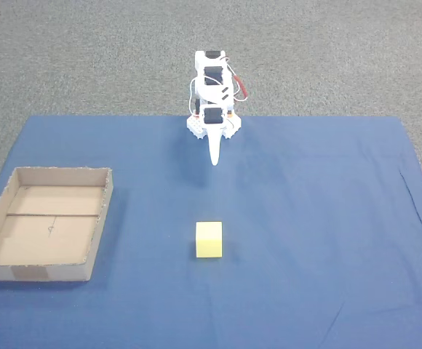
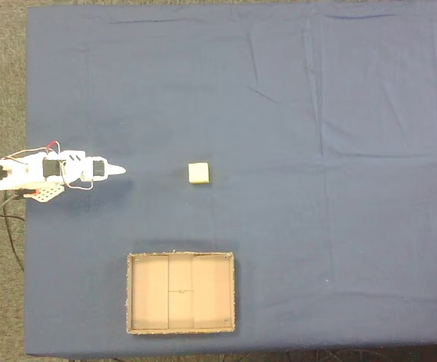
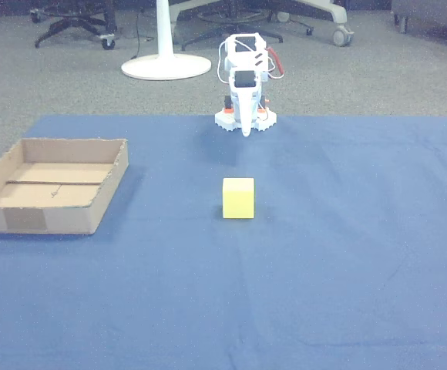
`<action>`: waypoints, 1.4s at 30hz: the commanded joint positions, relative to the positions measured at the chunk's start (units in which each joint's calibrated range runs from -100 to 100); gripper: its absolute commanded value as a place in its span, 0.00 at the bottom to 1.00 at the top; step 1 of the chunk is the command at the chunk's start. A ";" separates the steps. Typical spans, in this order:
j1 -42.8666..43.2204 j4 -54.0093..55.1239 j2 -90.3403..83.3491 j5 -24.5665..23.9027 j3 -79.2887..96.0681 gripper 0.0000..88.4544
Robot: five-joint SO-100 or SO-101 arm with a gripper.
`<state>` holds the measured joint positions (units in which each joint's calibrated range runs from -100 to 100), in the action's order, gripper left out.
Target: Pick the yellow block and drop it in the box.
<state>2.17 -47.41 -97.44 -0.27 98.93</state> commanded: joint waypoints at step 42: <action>-4.57 -34.15 137.33 8.69 -154.05 0.48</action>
<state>-4.95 -77.04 36.74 7.69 -47.49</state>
